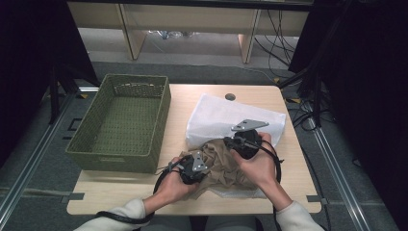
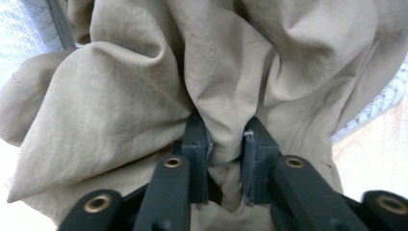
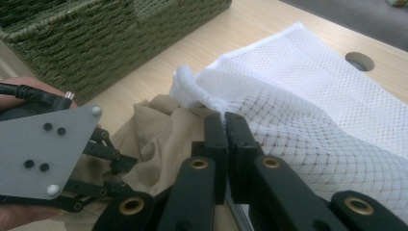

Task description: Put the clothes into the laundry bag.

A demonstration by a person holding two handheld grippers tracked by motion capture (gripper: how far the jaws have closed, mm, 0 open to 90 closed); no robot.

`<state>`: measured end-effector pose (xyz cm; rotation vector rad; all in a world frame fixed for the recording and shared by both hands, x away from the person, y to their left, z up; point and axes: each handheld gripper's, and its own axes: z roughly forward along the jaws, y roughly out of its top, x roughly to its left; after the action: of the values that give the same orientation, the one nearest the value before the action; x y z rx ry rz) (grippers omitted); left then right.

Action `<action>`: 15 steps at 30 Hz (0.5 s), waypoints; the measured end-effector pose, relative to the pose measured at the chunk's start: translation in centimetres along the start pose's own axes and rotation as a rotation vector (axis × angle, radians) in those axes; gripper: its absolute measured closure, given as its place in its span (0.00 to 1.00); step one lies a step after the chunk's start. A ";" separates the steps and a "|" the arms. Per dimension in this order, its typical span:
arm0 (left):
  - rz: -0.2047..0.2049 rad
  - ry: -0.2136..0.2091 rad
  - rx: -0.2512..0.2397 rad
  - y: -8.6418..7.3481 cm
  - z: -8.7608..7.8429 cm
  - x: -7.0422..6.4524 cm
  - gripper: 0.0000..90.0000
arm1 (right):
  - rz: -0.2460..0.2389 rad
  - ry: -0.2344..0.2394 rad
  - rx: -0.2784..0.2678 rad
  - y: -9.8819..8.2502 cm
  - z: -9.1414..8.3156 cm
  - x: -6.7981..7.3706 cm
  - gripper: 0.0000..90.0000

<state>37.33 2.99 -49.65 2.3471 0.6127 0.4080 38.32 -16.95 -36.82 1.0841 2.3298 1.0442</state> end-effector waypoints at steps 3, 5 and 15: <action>-0.032 -0.026 -0.007 0.0 -0.1 0.1 0.92 | 0.005 -0.002 -0.001 0.0 0.0 0.0 1.00; -0.019 -0.038 -0.015 -0.1 -0.1 0.3 0.94 | 0.032 -0.005 0.004 0.0 -0.1 0.2 1.00; -0.121 -0.110 -0.151 0.7 -1.3 0.1 0.96 | 0.003 -0.010 -0.021 0.2 -0.4 0.2 1.00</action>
<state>37.12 3.25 -48.23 2.1602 0.6451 0.2593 38.05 -16.91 -36.41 1.0826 2.3050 1.0595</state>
